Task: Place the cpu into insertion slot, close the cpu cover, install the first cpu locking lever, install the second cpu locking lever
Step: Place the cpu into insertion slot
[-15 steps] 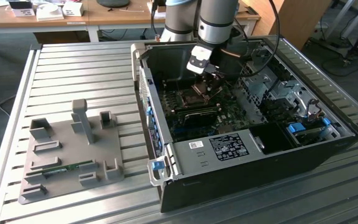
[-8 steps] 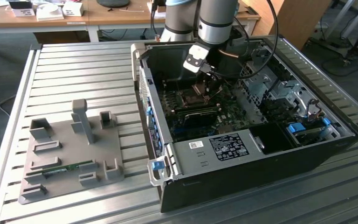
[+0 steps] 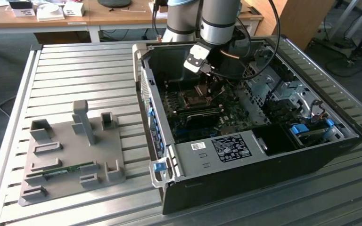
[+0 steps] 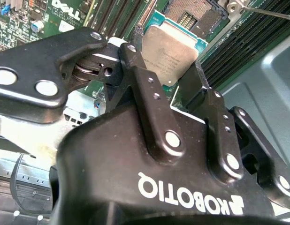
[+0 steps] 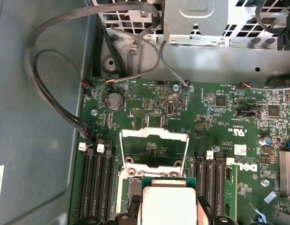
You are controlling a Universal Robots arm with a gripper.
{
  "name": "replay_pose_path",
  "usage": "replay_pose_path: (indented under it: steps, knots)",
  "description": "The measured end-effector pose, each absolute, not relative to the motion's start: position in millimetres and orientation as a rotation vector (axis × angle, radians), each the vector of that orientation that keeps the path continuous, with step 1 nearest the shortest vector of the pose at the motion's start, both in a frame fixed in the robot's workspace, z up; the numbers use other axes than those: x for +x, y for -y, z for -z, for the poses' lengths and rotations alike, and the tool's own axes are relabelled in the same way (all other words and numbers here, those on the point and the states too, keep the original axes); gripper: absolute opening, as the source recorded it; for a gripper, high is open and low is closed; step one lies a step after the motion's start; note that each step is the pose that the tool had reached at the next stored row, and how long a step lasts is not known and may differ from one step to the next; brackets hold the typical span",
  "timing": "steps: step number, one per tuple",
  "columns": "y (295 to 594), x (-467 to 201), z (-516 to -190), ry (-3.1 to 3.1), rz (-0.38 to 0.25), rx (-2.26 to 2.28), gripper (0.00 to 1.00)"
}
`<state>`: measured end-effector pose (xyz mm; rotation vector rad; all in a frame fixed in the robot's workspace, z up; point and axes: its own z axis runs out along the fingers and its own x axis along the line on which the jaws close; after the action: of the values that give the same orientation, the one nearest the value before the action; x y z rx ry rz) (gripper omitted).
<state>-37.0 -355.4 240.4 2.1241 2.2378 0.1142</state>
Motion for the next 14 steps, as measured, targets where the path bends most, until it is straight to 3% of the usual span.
replay_pose_path:
  steps: [3,14]
  knots:
    - [355.5,-36.9,-240.4,-2.25,-0.09,2.136,0.54]
    - [355.5,-36.9,-239.9,-2.208,-0.094,2.183,0.54]
